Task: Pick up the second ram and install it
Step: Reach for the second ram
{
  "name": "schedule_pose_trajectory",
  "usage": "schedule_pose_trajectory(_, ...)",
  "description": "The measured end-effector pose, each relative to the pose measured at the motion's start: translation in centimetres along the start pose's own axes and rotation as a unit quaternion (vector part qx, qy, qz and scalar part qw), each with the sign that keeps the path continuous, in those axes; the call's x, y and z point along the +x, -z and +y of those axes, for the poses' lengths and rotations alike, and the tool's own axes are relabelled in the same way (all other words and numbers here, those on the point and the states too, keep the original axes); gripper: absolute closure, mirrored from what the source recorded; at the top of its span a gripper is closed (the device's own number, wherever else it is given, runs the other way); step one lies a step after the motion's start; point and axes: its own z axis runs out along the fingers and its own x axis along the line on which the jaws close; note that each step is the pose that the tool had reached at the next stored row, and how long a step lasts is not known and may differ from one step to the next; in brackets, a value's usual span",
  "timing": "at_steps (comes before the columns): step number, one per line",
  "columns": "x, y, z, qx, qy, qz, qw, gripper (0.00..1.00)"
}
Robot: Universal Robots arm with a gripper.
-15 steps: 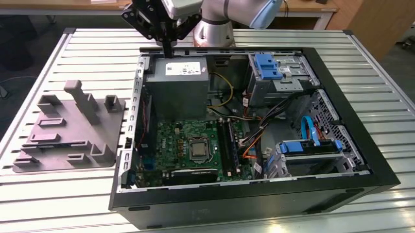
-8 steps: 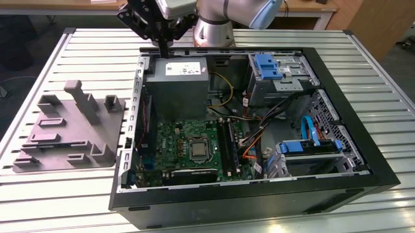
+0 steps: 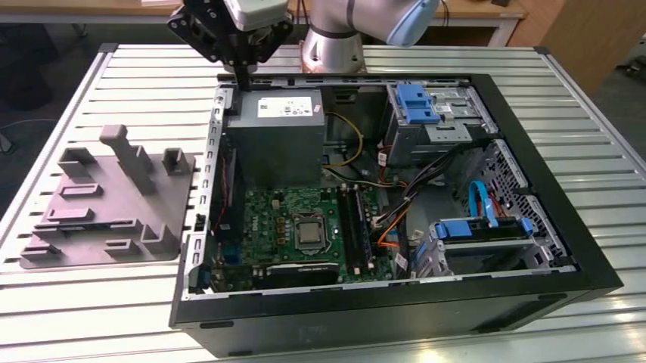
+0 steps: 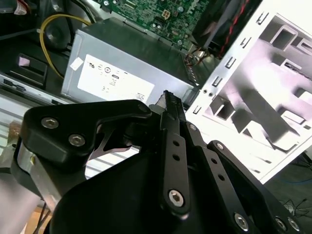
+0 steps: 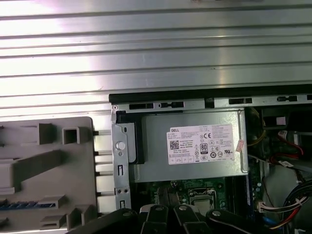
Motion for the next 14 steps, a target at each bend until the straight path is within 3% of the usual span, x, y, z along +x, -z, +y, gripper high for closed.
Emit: schedule_pose_trajectory(14,3.69,0.01,-0.28,0.0000,0.000,0.0000,1.0000,0.90)
